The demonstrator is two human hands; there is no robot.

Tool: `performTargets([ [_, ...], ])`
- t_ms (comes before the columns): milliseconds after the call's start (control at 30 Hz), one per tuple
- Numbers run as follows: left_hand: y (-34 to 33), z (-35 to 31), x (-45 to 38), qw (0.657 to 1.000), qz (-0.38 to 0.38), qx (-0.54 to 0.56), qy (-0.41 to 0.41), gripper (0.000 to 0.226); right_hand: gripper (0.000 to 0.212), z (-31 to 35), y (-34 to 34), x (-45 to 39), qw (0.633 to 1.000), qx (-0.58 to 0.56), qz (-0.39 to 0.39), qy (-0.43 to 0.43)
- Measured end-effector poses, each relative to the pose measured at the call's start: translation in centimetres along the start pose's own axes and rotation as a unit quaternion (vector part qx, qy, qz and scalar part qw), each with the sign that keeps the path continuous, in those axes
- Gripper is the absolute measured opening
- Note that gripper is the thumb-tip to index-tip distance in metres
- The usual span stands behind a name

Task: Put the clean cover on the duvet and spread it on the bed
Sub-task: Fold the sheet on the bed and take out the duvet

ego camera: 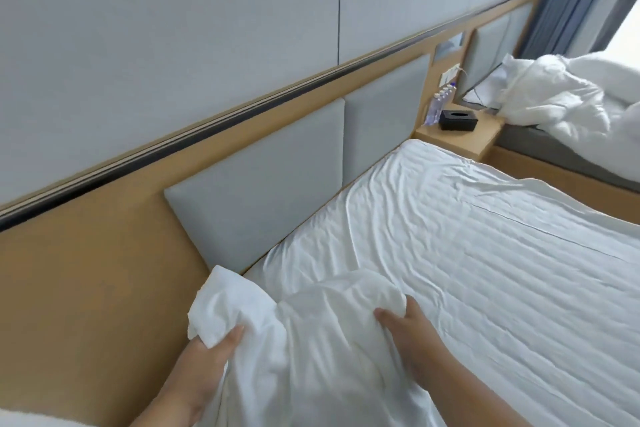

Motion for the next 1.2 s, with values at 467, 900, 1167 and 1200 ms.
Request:
performTargets([
  [467, -13.9, -28.8, -18.7, 0.954, 0.207, -0.168, -0.136, 0.014, 0.036, 16.2, 10.3, -9.1, 0.953, -0.144, -0.224, 0.143],
  [900, -26.0, -27.8, -36.1, 0.722, 0.276, -0.612, -0.168, 0.081, 0.086, 16.2, 12.1, -23.9, 0.909, 0.337, -0.213, -0.120],
  [1167, -23.1, -23.7, -35.1, 0.623, 0.417, -0.616, -0.241, 0.073, 0.071, 11.0, 5.2, -15.5, 0.915, 0.304, -0.205, -0.171],
  [1200, -22.8, -22.9, -34.5, 0.620, 0.437, -0.604, -0.245, 0.071, 0.070, 10.1, 4.2, -13.8, 0.915, 0.290, -0.217, -0.180],
])
Point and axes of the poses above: each hand's wrist, its own x-axis away from the middle knuckle, its own y-axis out of the back of the hand, z = x × y, the point moved 2 cm from there along -x, towards the middle knuckle, and after that the axes turned 2 degrees about z, right-handed, at the moved point
